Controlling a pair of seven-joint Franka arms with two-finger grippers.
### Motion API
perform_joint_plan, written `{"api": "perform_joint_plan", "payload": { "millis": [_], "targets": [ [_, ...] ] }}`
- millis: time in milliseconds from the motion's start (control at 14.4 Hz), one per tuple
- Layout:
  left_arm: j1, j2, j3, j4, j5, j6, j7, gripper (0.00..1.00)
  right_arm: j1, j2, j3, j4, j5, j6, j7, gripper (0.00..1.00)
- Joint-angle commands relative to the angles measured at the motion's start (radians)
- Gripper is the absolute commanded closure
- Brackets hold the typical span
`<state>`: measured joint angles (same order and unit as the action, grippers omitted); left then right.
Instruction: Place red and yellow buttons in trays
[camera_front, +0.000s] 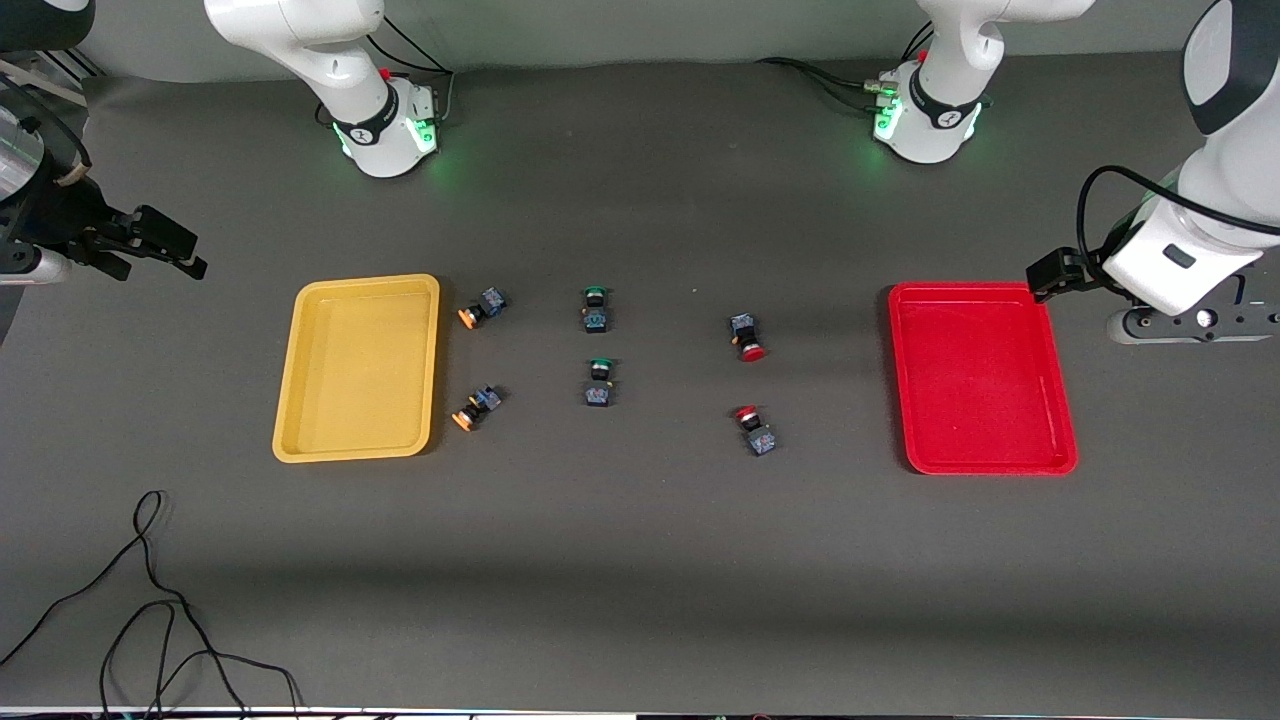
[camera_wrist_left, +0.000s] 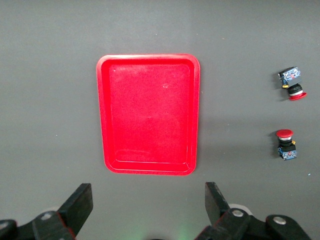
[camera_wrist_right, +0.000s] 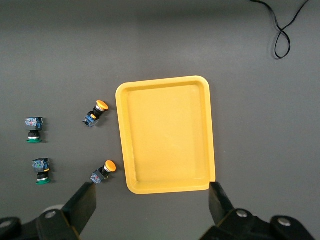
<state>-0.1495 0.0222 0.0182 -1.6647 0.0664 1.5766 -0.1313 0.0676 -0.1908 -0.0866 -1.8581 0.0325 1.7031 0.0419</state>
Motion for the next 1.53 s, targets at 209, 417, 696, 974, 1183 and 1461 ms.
{"api": "perform_joint_plan", "payload": {
  "millis": [209,417,696,974,1183,1461],
  "targets": [
    [0.054,-0.025,-0.03,0.002,-0.002,-0.017,0.015,0.0,0.006,0.062,0.002,0.048,0.001,-0.026,-0.01,0.0],
    [0.062,-0.013,-0.043,-0.003,0.0,-0.02,0.016,0.0,0.015,0.102,0.096,0.025,0.03,-0.014,0.196,0.0],
    [0.027,0.025,-0.111,-0.004,-0.005,-0.048,-0.023,0.0,0.018,0.163,0.266,-0.111,0.053,0.132,0.571,0.0],
    [-0.048,0.113,-0.237,-0.026,-0.049,-0.04,-0.258,0.01,0.058,0.208,0.321,-0.393,0.055,0.467,0.78,0.0],
    [-0.149,0.179,-0.239,-0.152,-0.123,0.216,-0.356,0.01,0.098,0.338,0.337,-0.443,0.055,0.562,0.919,0.0],
    [-0.295,0.297,-0.239,-0.406,-0.125,0.697,-0.546,0.01,0.103,0.41,0.338,-0.516,0.061,0.647,0.996,0.0]
  ]
}}
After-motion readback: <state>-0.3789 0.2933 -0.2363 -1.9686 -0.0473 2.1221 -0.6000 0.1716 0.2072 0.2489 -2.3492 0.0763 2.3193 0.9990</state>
